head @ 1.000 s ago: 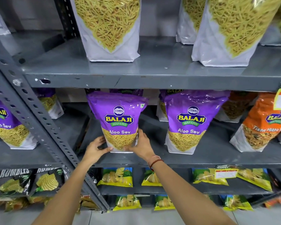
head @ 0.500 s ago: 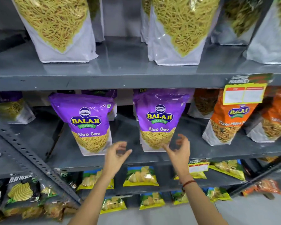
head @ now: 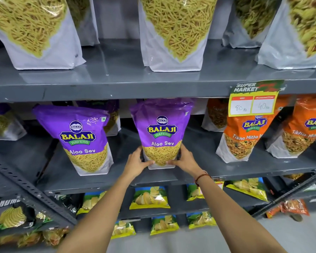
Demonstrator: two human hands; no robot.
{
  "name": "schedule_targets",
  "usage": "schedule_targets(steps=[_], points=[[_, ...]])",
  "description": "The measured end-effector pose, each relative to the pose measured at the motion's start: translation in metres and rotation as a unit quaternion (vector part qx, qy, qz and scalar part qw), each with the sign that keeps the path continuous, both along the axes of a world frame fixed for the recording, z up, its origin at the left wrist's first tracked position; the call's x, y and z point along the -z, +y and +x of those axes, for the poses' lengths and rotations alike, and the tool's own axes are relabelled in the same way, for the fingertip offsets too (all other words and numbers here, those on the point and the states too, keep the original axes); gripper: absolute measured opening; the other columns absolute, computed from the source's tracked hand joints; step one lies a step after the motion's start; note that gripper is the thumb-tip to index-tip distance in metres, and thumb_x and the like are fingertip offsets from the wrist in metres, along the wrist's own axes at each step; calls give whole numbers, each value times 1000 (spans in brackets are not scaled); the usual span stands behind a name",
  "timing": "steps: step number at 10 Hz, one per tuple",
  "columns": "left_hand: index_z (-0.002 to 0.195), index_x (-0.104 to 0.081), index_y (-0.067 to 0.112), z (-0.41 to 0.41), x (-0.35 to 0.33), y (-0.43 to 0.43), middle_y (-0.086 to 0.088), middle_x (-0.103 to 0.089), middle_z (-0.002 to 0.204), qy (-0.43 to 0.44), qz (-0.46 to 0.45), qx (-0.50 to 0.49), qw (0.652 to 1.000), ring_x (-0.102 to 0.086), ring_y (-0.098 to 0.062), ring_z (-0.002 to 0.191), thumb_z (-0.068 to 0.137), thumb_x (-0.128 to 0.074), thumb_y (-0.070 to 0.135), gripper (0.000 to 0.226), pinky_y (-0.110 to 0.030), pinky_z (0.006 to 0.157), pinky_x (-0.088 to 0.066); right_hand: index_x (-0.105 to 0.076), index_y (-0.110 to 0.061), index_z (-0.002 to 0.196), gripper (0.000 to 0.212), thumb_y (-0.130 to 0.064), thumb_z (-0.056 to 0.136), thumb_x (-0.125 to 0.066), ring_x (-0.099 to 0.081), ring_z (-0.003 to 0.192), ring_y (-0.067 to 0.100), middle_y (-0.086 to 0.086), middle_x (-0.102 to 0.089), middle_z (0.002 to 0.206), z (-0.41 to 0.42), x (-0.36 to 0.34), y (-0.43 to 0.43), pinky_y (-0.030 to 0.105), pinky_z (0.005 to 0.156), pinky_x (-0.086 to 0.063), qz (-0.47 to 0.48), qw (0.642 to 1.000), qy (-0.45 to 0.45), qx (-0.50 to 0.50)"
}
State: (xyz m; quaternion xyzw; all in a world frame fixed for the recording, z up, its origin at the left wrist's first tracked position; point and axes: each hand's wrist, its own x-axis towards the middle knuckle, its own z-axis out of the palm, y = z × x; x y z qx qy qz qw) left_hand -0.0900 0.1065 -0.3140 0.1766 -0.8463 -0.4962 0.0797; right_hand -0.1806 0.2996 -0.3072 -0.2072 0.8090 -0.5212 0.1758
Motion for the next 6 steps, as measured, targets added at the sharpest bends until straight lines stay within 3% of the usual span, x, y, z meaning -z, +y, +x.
schedule_targets(steps=[2, 4, 5, 6], points=[[119, -50, 19, 0, 1, 5, -7, -67, 116, -7, 9, -14, 1000, -63, -22, 105, 58, -83, 29, 70, -47, 92, -52, -41, -16, 131, 78, -15, 67, -85, -56, 121, 24, 7, -62, 127, -4, -5, 1, 34, 98, -47, 23, 1000, -16, -13], [127, -45, 14, 9, -12, 14, -11, -61, 125, -28, -32, -16, 999, -56, -27, 115, 66, -80, 27, 71, -38, 96, -47, -41, -9, 129, 77, -20, 67, -85, -51, 123, 27, 11, -57, 131, 10, -5, 2, 27, 92, -41, 60, 998, -5, 23], [132, -41, 11, 18, -20, 17, -15, -57, 131, -37, -37, -25, 998, -53, -29, 120, 68, -78, 28, 76, -39, 97, -45, -41, -6, 133, 80, -21, 67, -85, -51, 123, 31, 16, -55, 132, 23, -9, 3, 30, 92, -41, 77, 994, 32, 70], [136, -37, 6, 29, -28, 19, -19, -52, 135, -16, -61, -46, 997, -50, -32, 124, 71, -76, 24, 78, -39, 100, -43, -46, -4, 132, 70, -21, 73, -79, -53, 117, 33, 19, -56, 126, 39, -16, 6, 27, 87, -39, 82, 979, 128, 136]])
